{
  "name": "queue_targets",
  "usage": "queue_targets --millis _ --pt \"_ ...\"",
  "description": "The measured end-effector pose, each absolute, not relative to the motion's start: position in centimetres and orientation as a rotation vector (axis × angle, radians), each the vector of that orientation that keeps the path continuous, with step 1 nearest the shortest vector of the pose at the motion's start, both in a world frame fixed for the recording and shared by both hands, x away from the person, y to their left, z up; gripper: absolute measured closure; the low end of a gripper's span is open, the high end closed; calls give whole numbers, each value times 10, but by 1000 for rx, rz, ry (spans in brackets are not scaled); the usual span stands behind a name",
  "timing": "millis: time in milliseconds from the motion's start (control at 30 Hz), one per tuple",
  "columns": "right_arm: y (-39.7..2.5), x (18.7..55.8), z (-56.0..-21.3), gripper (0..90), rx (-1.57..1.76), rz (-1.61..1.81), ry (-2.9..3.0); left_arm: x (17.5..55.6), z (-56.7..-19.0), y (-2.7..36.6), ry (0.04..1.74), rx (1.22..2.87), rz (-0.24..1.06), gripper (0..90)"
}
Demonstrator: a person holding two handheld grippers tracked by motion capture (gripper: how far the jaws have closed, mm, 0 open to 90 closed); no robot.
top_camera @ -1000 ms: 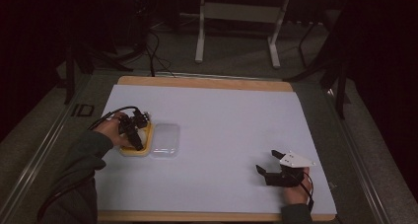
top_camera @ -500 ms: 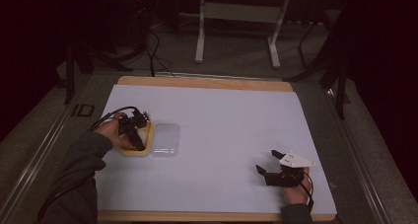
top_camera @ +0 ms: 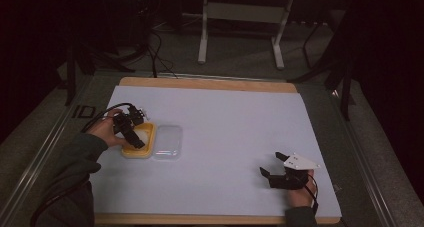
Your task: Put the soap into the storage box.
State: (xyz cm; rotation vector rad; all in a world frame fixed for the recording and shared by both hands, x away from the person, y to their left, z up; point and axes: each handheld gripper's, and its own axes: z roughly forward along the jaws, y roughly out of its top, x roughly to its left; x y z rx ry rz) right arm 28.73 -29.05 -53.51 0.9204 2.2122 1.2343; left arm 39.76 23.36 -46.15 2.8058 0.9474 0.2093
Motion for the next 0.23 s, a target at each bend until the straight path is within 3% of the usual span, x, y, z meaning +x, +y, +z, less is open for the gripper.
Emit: queue_targets --millis 233 --pt "-290 288 -535 157 919 1231 2214 369 -449 224 844 2680 300 176"
